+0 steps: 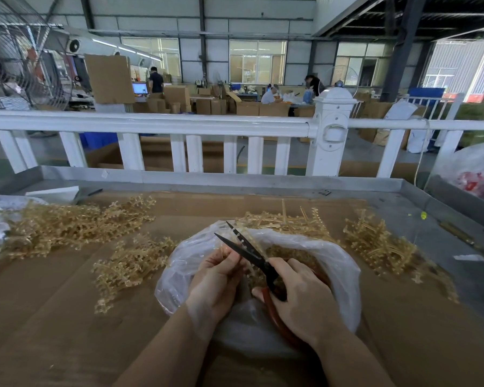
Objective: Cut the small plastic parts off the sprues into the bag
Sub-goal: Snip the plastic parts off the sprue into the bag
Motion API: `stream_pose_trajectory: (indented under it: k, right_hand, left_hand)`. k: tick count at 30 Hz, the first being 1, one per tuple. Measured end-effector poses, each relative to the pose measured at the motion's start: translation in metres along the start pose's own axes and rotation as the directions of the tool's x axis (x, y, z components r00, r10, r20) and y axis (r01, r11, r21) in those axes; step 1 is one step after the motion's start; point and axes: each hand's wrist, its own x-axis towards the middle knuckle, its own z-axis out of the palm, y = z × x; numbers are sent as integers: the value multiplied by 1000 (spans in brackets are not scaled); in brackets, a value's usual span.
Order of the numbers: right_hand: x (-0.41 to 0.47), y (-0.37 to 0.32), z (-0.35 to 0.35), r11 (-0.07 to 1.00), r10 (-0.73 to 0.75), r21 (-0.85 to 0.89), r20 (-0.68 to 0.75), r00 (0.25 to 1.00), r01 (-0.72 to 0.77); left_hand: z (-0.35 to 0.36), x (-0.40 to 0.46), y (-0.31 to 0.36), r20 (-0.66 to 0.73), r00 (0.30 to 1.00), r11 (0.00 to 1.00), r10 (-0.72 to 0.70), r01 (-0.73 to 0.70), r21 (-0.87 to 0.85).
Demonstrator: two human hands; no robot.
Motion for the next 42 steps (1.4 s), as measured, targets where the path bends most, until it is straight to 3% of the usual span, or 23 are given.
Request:
stream_pose_trajectory:
  k: [18,27,33,42]
  right_hand:
    - [3,-6,-2,998,-31,-54,15,999,32]
    - [1,-4,-1,998,-53,-16,27,998,53]
    - [1,-7,-2,998,-58,-21,-44,997,57]
    - [2,-9,-3,997,-55,-54,-20,998,54]
  left_hand:
    - [-2,-1,1,81,995,996,-62,67,-60]
    - [-7,7,-2,12,999,993,-50,51,-107]
    - [-7,8,-4,42,998,995,-52,55,-78]
    - [-9,9,-4,56,997,996,-57,61,-69]
